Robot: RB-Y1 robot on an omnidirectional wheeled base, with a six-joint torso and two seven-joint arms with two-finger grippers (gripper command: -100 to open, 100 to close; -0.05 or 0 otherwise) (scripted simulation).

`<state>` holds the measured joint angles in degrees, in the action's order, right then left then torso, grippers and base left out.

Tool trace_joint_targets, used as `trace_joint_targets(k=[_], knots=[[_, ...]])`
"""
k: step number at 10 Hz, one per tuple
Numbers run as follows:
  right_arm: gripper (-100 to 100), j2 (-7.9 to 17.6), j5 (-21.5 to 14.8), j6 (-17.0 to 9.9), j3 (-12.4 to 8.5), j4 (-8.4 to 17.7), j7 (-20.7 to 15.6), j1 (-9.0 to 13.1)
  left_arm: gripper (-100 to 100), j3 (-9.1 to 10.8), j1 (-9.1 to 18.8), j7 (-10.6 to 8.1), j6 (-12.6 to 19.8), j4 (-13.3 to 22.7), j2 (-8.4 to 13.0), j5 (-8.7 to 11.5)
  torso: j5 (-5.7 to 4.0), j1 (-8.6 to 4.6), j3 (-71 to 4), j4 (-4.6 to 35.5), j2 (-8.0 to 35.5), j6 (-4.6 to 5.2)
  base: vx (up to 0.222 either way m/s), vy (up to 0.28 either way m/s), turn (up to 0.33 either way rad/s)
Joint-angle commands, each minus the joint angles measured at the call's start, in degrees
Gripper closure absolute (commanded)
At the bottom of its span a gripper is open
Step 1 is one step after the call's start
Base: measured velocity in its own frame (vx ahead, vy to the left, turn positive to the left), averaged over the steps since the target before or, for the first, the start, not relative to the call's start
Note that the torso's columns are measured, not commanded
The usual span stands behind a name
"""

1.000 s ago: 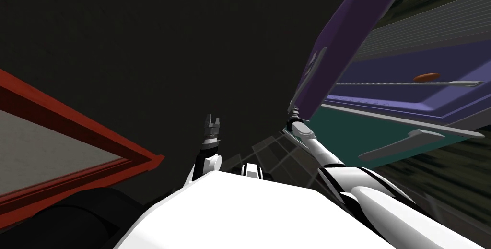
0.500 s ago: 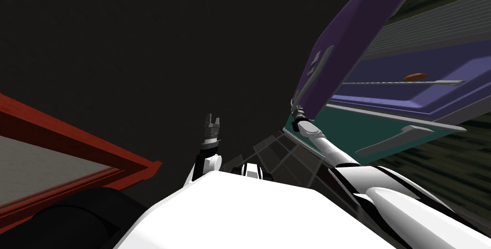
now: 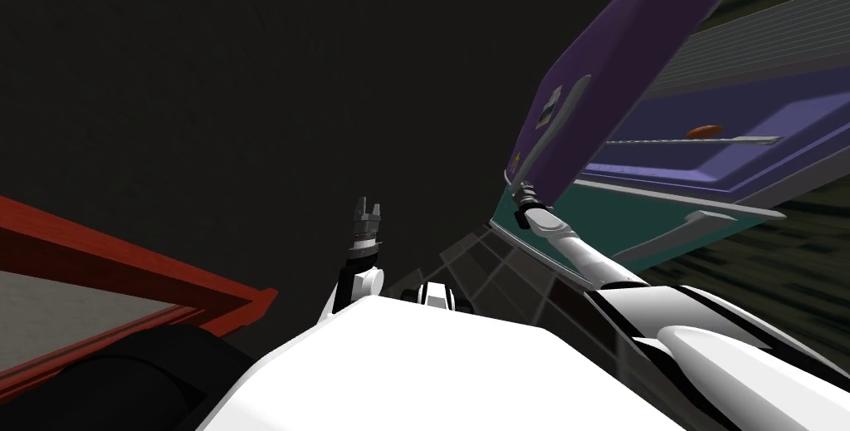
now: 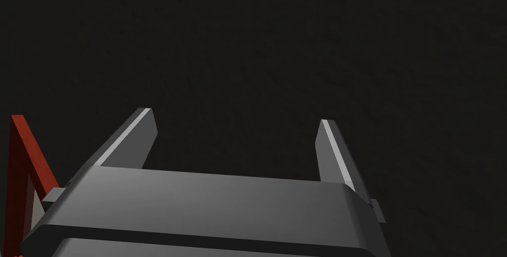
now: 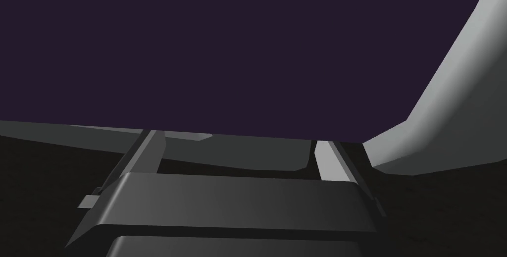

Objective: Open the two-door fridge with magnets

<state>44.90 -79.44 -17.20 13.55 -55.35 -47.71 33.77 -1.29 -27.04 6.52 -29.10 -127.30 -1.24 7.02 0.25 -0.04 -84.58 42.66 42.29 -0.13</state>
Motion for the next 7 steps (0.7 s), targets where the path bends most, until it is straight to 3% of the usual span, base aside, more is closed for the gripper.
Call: trace_joint_targets(k=[1,2,7], knots=[[-100,0.49,1.36,0.17,-0.15,-0.62,-0.82,-0.39,0,0.0,0.0,0.0,0.0,0.0,0.0,0.0,0.02,-0.08,0.02,0.09,0.05,0.04,0.0,0.0,0.0],[0,0.48,1.59,0.26,-0.14,-0.71,-1.16,-0.52,0,0.0,0.0,0.0,0.0,0.0,0.0,0.0,-0.06,0.0,0.05,-0.08,0.09,0.1,0.0,0.0,0.0],[0,0.39,1.56,0.21,-0.09,-0.58,-1.14,-0.68,0,0.0,0.0,0.0,0.0,0.0,0.0,0.0,-0.19,0.13,0.04,-0.32,0.07,0.12,0.0,0.0,0.0]])
